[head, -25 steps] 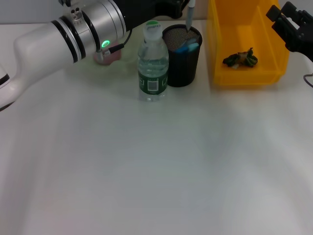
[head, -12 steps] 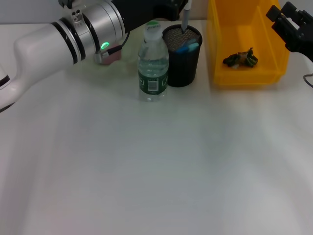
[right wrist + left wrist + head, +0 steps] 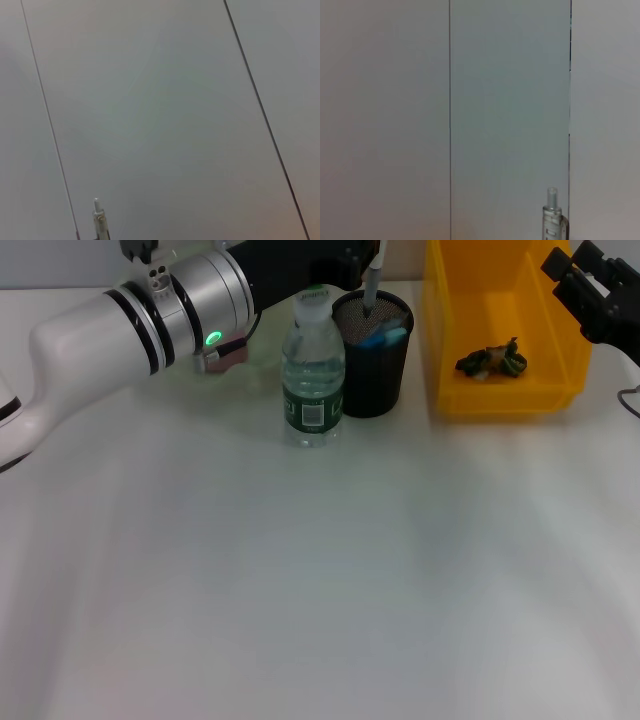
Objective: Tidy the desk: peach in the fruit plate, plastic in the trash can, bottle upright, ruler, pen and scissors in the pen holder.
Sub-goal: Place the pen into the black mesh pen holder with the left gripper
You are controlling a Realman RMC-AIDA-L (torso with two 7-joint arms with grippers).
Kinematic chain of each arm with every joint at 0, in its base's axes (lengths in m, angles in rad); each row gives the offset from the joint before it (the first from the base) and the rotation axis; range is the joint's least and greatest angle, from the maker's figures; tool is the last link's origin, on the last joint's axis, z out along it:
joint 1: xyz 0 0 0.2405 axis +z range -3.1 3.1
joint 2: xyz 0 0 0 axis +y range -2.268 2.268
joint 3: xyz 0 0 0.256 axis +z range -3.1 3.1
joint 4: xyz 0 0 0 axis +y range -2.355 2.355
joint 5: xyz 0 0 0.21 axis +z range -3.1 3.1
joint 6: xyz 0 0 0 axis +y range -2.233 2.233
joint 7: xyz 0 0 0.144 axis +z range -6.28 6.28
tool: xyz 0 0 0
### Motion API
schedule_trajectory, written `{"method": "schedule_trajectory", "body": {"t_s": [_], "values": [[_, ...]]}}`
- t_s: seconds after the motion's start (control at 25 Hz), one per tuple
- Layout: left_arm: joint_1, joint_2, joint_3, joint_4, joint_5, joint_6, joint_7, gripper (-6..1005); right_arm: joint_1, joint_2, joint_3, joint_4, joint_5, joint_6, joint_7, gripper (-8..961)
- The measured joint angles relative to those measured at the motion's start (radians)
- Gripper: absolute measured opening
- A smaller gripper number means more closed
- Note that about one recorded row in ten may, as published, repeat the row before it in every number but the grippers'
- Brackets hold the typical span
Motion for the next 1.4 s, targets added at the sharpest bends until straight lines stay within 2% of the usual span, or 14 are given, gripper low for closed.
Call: {"method": "schedule_trajectory", "body": {"t_s": [1.4], "values": [[0.007, 0.000, 0.024, 0.007, -0.005, -0.004, 0.006, 149, 0.000, 0.000, -0.003, 0.000, 0.000, 0.000, 0.000, 506]]}}
